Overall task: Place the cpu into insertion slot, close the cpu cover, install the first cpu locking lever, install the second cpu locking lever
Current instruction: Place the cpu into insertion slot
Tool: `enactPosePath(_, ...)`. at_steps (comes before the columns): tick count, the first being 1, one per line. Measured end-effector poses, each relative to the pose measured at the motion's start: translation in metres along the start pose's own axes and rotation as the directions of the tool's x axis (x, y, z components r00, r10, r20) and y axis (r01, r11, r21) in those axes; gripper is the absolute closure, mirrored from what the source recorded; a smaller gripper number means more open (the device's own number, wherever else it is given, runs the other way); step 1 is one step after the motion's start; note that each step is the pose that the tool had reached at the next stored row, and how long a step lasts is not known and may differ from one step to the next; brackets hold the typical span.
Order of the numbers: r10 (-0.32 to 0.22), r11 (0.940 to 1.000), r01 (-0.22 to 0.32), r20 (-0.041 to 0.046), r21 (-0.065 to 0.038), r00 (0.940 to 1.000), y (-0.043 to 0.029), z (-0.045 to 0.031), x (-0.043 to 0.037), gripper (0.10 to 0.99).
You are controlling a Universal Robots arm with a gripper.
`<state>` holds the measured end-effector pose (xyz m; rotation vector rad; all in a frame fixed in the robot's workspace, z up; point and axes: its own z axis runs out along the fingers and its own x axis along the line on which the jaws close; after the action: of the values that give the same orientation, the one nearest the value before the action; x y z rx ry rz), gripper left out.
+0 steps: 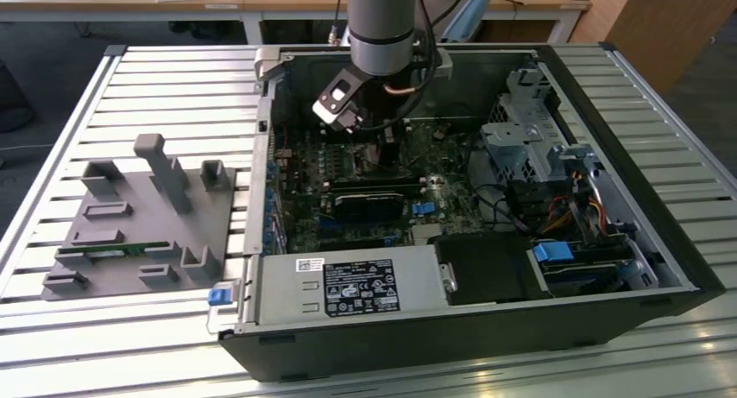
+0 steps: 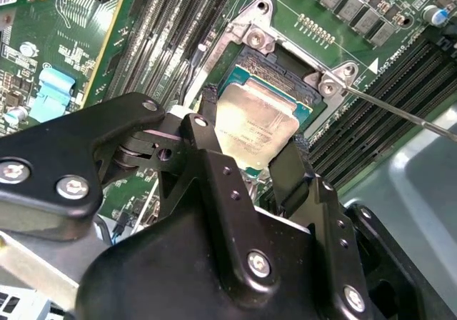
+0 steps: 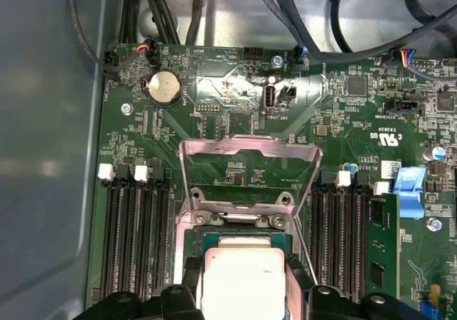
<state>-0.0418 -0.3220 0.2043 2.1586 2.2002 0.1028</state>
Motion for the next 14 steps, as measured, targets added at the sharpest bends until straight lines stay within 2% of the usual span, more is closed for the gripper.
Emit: enactPosePath(14,0.018,0.9998,-0.018,0.0016,0.001,0.9998,-0.0015,0.007,0.0,0.545)
